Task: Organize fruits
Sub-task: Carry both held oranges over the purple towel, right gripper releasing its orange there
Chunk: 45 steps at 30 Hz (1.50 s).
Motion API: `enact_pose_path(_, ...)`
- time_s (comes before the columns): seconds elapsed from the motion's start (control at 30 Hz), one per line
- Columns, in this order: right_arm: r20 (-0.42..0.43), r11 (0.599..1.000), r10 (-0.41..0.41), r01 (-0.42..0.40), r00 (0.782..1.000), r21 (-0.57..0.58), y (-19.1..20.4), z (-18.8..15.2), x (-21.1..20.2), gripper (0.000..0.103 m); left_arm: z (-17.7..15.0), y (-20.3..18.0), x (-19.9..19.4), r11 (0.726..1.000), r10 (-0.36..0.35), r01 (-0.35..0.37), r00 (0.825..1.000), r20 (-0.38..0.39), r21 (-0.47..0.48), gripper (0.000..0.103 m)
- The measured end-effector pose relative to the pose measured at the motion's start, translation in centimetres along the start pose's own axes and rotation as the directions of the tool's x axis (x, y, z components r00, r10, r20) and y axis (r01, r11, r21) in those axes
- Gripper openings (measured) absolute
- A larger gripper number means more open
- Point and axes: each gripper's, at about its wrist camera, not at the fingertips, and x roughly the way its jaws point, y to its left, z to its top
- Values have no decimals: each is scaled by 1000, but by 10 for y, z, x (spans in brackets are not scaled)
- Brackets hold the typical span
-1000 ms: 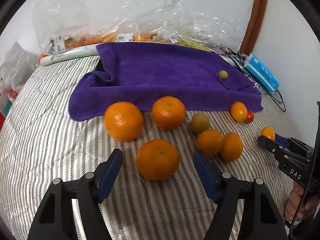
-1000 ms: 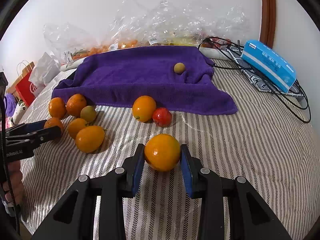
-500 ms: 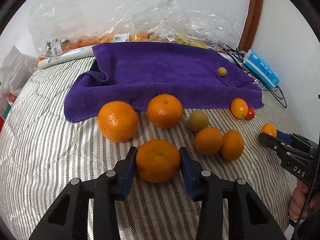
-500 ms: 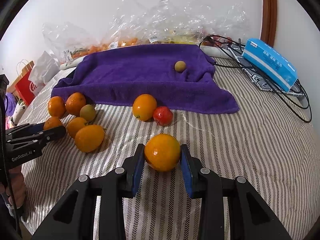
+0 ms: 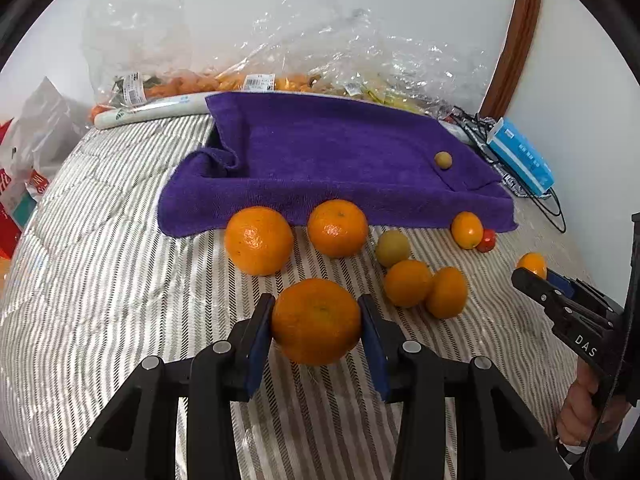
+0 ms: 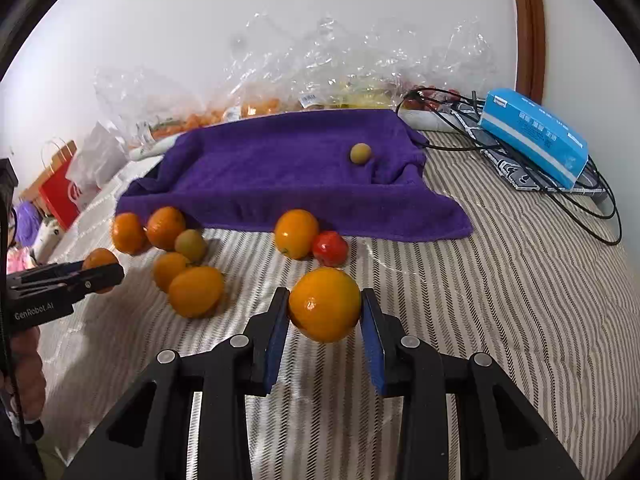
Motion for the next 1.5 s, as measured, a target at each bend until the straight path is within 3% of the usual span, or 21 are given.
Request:
enact_pose_path(0.37, 95, 997, -5, 12, 995, -80, 20, 36, -45, 35, 18, 6, -39, 1000, -3, 4, 999, 40, -23, 40)
enact_pose_path(0.83, 155, 994, 28, -11, 988, -111, 43, 68, -69, 35, 45, 17, -63, 999, 12, -6, 994, 106, -53, 40)
enact_pose_path(1.1, 166, 997, 43, -31, 985, -74, 42, 89, -54, 35, 65, 21, -48, 998, 22, -15, 992, 123, -58, 40)
enact_pose_path(1.5, 144, 1000, 10, -5, 989, -31, 24, 120, 1, 35, 105, 33, 5, 996, 35, -23, 991, 128, -91, 40)
